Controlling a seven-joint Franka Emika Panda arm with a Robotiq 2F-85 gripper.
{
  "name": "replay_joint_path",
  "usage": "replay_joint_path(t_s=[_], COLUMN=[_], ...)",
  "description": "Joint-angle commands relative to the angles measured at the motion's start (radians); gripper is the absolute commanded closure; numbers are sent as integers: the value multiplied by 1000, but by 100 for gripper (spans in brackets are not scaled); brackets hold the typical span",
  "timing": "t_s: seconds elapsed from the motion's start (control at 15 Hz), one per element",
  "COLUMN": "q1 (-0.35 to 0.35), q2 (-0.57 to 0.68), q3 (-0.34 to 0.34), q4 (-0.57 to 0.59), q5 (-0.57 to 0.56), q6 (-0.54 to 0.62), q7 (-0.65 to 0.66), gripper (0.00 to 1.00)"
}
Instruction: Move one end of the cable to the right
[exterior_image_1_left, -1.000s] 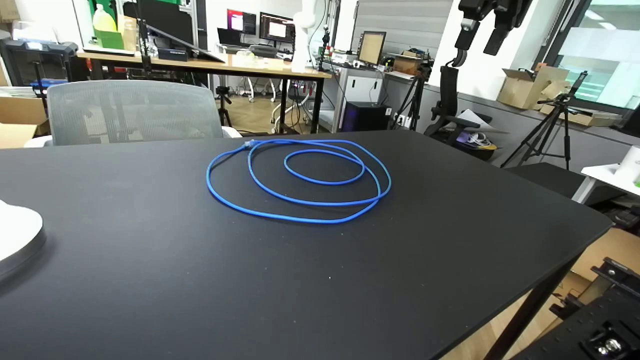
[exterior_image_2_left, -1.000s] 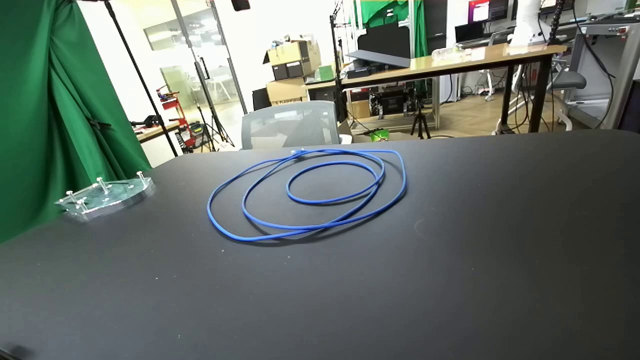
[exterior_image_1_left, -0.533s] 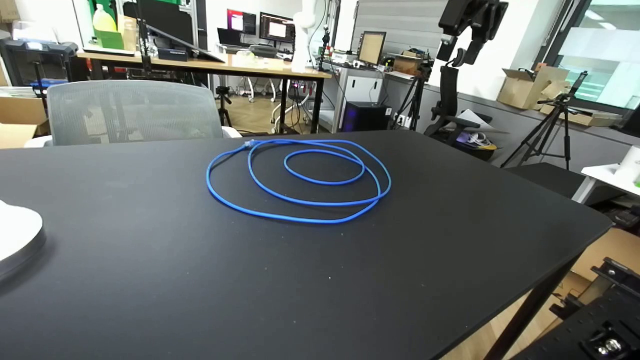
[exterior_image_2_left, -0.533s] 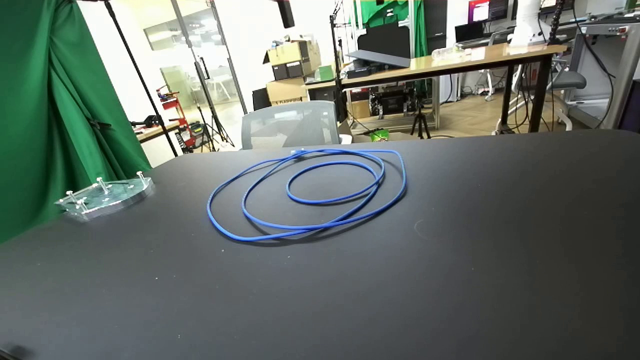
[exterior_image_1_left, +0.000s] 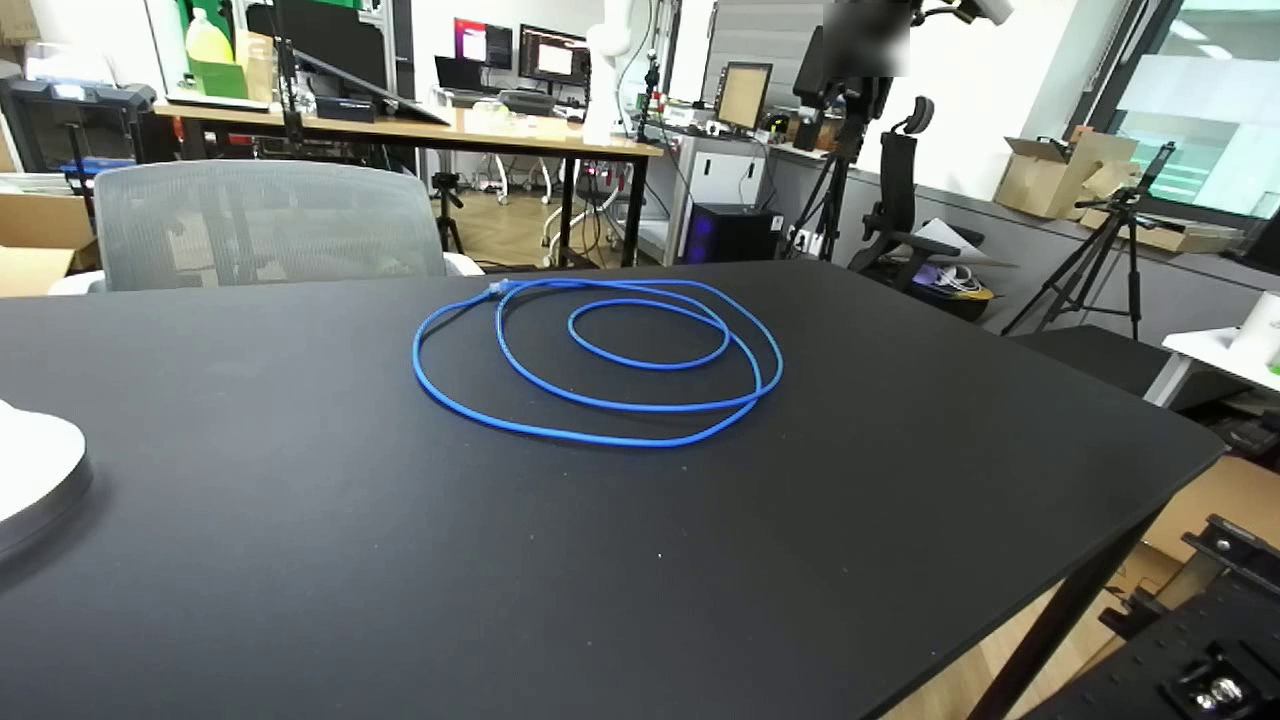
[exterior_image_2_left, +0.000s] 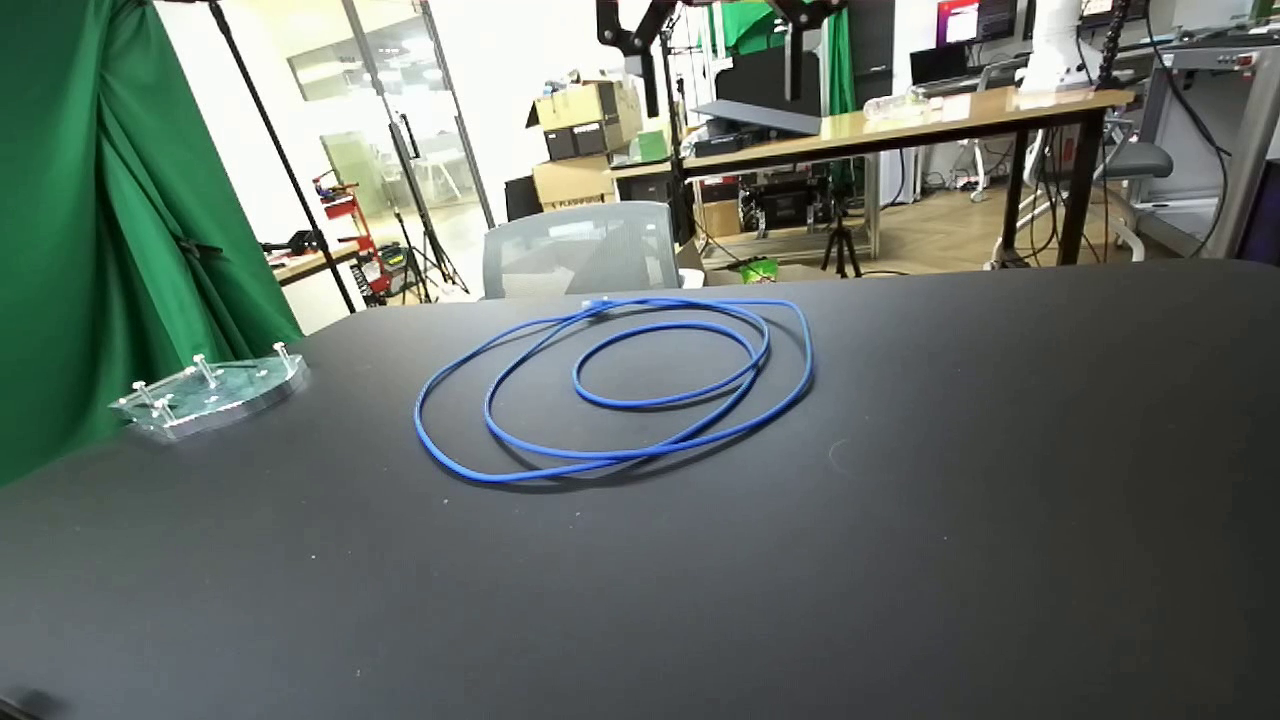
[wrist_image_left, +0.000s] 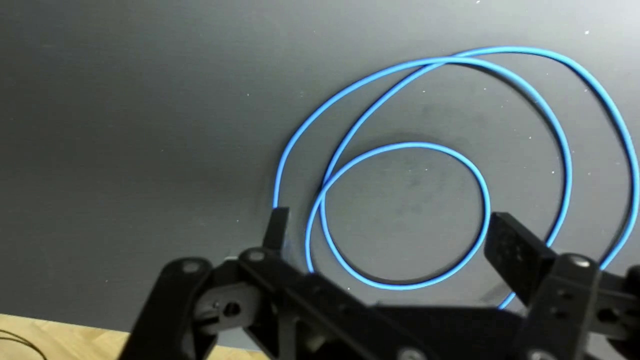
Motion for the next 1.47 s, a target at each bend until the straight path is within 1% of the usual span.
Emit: replay_joint_path(t_s=[0.0, 0.27, 0.4, 0.53, 0.67, 0.87, 1.07, 1.4], q1=[-46, -52, -50, -63, -71, -83, -82, -81], q2=[26, 27, 56, 108, 166, 261, 344, 446], q3=[47, 56, 54, 59, 59, 69, 76, 96], q4=[25, 19, 24, 52, 83, 149, 229, 350], q5=[-13, -13, -32, -31, -45, -68, -115, -183], q6=[-3, 0, 48, 100, 146, 164, 150, 141], q7=[5, 5, 56, 44, 57, 80, 116, 158], gripper=[0, 0, 0, 0, 0, 0, 0, 0])
